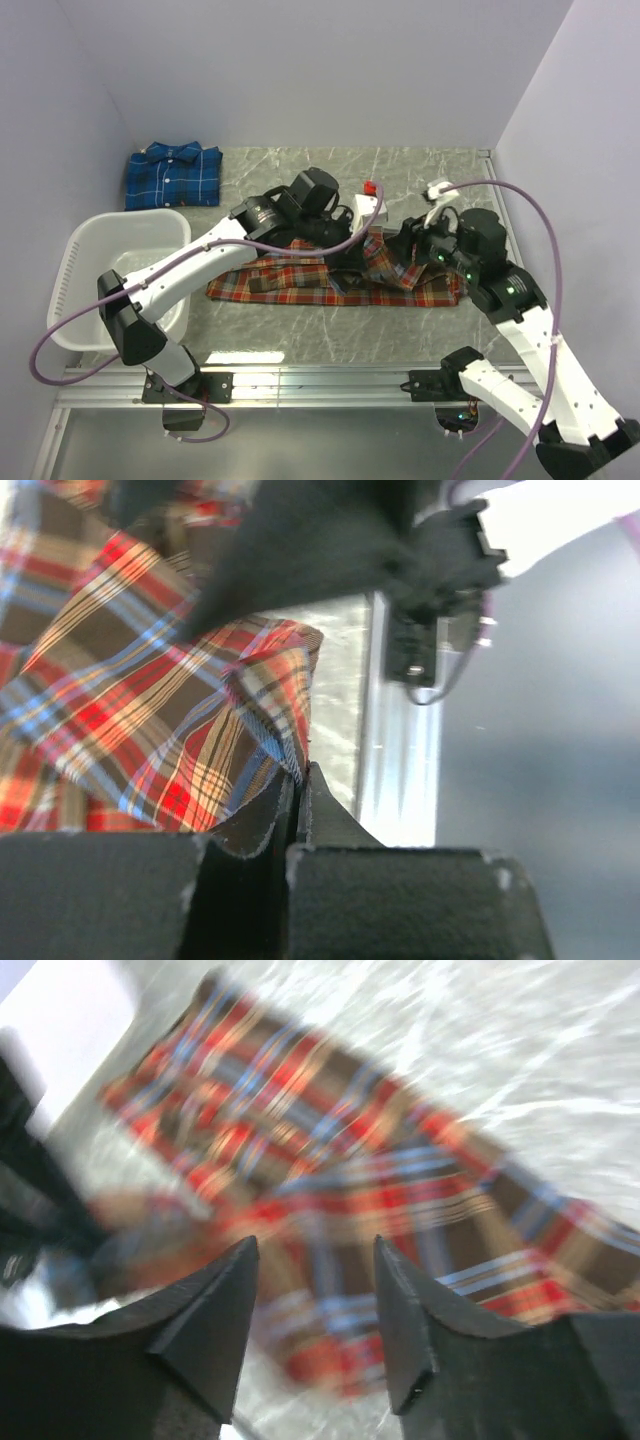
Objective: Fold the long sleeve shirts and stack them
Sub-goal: Fold the shirt
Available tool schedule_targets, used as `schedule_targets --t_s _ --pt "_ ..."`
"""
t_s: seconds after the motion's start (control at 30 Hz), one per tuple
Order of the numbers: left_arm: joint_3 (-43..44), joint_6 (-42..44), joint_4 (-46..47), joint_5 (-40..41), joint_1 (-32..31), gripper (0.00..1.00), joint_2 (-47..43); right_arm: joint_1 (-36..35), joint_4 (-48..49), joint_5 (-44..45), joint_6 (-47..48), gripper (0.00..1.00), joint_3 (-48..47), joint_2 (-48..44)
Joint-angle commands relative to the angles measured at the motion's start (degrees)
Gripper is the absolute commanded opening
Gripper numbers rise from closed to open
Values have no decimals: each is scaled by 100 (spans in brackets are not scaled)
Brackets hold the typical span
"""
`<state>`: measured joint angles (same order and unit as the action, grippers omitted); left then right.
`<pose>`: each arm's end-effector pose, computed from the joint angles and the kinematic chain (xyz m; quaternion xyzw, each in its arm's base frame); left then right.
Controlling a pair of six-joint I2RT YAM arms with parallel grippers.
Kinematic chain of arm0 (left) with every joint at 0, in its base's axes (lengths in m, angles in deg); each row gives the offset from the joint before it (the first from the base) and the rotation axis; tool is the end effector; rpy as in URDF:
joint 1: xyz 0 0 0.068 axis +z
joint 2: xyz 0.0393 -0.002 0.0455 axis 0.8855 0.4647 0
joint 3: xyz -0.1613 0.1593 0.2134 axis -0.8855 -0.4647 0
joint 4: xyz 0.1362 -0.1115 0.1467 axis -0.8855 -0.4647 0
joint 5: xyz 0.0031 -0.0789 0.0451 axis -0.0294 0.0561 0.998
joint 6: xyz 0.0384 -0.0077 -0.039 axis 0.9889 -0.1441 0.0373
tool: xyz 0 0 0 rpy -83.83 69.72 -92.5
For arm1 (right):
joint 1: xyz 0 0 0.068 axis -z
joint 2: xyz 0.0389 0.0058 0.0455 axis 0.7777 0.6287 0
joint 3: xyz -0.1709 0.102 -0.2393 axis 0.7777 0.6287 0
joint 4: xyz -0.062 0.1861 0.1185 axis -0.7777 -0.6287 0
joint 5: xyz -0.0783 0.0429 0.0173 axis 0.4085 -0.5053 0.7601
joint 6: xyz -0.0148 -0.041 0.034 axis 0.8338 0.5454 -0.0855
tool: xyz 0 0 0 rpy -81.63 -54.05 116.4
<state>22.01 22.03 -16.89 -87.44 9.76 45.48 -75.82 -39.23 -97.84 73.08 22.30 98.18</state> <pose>0.1733 -0.2606 0.4242 0.5240 0.6891 -0.4092 0.2884 0.0943 0.0545 0.3925 -0.2297 0.7835 0.2421 0.5241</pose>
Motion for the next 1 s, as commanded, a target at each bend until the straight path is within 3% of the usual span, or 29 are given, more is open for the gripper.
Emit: schedule_targets --t_s 0.0,0.1,0.33,0.97 --pt "186 -111 99 -475 -324 0 -312 -10 453 1449 -409 61 -242 -308" --pt "195 -128 -6 -642 -492 0 -355 -10 391 2195 -628 61 -216 -309" --pt "178 12 -516 -968 -809 1 -356 -10 356 2927 -989 62 39 -265" --pt "231 144 -692 -907 -1204 1 -381 34 277 2885 -1559 62 443 332"
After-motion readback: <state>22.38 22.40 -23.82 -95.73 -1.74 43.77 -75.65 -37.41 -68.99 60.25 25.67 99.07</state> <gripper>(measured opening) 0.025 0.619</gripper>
